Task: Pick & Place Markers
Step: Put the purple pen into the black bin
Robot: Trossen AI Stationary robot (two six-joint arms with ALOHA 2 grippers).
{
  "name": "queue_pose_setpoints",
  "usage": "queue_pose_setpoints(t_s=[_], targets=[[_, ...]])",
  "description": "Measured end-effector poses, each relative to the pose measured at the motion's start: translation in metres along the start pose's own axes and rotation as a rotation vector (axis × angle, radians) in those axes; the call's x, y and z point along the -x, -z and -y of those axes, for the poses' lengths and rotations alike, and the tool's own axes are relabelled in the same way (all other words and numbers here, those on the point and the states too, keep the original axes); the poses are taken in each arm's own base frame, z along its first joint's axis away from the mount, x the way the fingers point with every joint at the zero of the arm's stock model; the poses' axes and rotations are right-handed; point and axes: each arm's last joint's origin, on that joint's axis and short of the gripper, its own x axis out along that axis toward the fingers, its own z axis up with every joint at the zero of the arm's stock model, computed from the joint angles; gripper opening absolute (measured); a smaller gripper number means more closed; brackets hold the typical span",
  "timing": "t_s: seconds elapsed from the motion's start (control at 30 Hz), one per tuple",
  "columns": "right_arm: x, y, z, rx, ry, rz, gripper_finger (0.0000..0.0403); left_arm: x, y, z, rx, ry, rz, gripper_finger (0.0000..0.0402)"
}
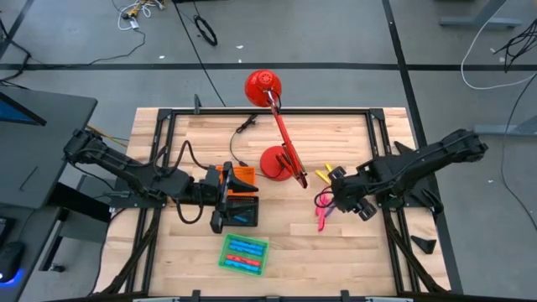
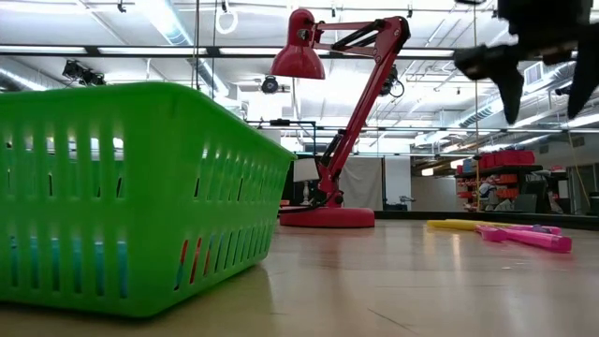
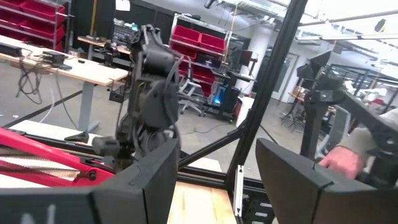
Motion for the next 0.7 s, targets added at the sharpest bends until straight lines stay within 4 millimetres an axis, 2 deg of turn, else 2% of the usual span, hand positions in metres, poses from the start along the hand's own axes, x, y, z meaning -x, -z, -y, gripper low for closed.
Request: queue_pose_setpoints(t_s=[0.27, 0.43, 0.53, 0.7], targets=[[-0.041, 0.013, -0.005, 0.011, 0.003, 0.012, 0.0241, 0.0, 0.0, 0.0, 0.0, 0.013, -0.004, 0.022], [-0.062, 0.024, -0.011, 0.042, -0.053, 0.01, 0.0241, 0.0, 0.0, 0.0, 0.0, 0.013, -0.004, 0.022], [-0.07, 0.031, -0.012, 0.045, -0.083, -0.004, 0.0241, 0.0, 0.0, 0.0, 0.0, 0.013, -0.005, 0.022], [-0.075, 0.032, -0.004, 0.034, -0.079, 0.018, 0.0241, 0.0, 0.0, 0.0, -0.001, 0.013, -0.005, 0.022]])
